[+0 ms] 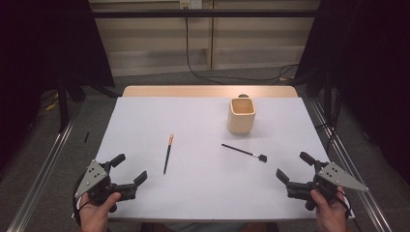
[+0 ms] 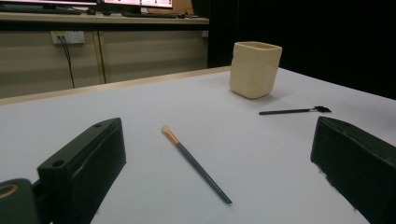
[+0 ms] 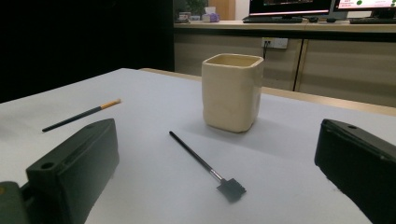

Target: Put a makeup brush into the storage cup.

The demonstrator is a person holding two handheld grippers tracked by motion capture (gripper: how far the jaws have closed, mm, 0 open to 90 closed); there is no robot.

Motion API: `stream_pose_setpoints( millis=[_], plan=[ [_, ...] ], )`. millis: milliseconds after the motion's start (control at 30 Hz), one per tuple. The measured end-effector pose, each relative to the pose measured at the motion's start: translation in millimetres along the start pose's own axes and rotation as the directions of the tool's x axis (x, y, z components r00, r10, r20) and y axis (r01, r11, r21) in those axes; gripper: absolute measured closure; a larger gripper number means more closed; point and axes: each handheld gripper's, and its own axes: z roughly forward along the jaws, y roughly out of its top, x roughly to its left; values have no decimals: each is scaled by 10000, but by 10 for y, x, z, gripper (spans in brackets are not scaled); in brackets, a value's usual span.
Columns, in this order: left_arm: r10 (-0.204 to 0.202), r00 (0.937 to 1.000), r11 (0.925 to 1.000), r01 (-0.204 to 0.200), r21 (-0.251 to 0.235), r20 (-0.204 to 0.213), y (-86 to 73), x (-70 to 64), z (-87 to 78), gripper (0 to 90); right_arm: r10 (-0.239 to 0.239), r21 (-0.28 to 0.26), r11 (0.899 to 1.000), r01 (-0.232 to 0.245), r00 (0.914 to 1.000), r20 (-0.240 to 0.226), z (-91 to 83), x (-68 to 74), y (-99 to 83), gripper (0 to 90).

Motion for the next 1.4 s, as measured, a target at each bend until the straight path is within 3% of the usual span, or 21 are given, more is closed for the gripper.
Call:
stream_pose_setpoints(
  millis=[333, 467, 700, 833, 1100, 1400],
  plan=[
    [-116, 9999, 9997, 115, 222, 74, 41, -35, 47, 28, 30, 58, 10000, -29, 9997, -228, 13, 18, 2, 0],
    [32, 9996, 9996, -39, 266, 265, 75, -48, 130, 26, 23, 80, 10000, -21, 9996, -287, 6, 22, -5, 0],
    [-187, 9983, 9990, 164, 412, 558, 114, -38, 230, 26, 105, 108, 9999, -102, 9995, -288, 15, 24, -8, 0],
    [-80, 9994, 9982, 60, 603, 341, 138, -27, 275, 33, 77, 137, 9999, -73, 9996, -266, 13, 27, -11, 0],
    [26, 9975, 9987, -62, 501, 712, 247, -13, 404, 53, -24, 51, 10000, 24, 10000, -72, -1, 23, -8, 0],
    [91, 9977, 9988, -124, 479, 671, 293, 22, 509, 52, 34, 102, 9999, -33, 9999, -155, 5, 21, -14, 0]
  ],
)
